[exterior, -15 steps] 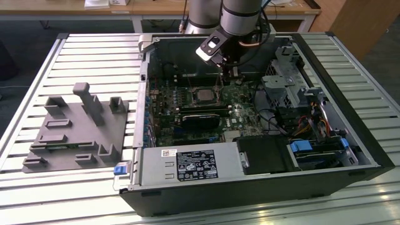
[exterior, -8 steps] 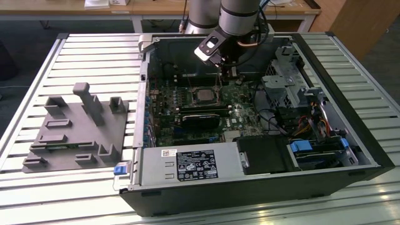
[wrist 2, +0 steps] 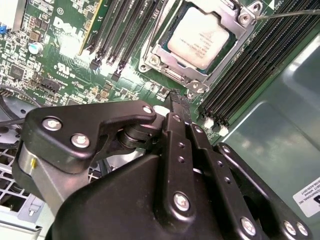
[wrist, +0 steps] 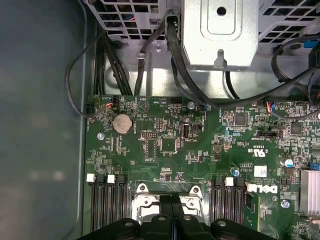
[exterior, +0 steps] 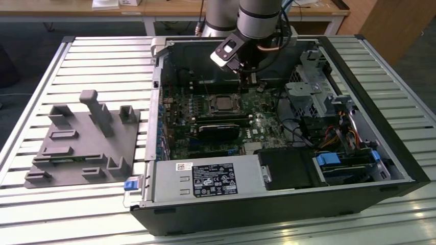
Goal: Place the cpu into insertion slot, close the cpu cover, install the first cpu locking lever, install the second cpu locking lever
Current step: 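Close the cpu cover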
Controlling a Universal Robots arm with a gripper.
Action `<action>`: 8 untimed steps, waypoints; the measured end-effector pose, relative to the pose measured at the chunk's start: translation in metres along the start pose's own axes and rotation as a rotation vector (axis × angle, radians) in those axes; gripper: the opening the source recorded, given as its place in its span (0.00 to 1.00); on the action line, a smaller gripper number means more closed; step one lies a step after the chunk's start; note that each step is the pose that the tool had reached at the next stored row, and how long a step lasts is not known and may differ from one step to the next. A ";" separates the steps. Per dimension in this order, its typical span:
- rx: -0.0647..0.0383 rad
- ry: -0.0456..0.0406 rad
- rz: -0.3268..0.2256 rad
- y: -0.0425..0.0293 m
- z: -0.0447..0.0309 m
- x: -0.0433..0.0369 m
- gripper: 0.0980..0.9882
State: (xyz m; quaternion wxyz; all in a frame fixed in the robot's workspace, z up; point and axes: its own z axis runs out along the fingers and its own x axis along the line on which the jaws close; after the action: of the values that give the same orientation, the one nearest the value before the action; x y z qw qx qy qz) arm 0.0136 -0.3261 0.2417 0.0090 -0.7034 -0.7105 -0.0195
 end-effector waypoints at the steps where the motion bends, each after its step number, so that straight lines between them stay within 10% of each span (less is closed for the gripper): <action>1: 0.000 0.0000 0.000 -0.0003 0.0003 -0.0002 0.01; 8: 0.000 -0.0001 0.000 -0.0107 0.0038 -0.0013 0.01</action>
State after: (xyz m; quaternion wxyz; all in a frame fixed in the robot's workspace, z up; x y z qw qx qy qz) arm 0.0030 -0.3274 0.2377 0.0089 -0.7034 -0.7105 -0.0194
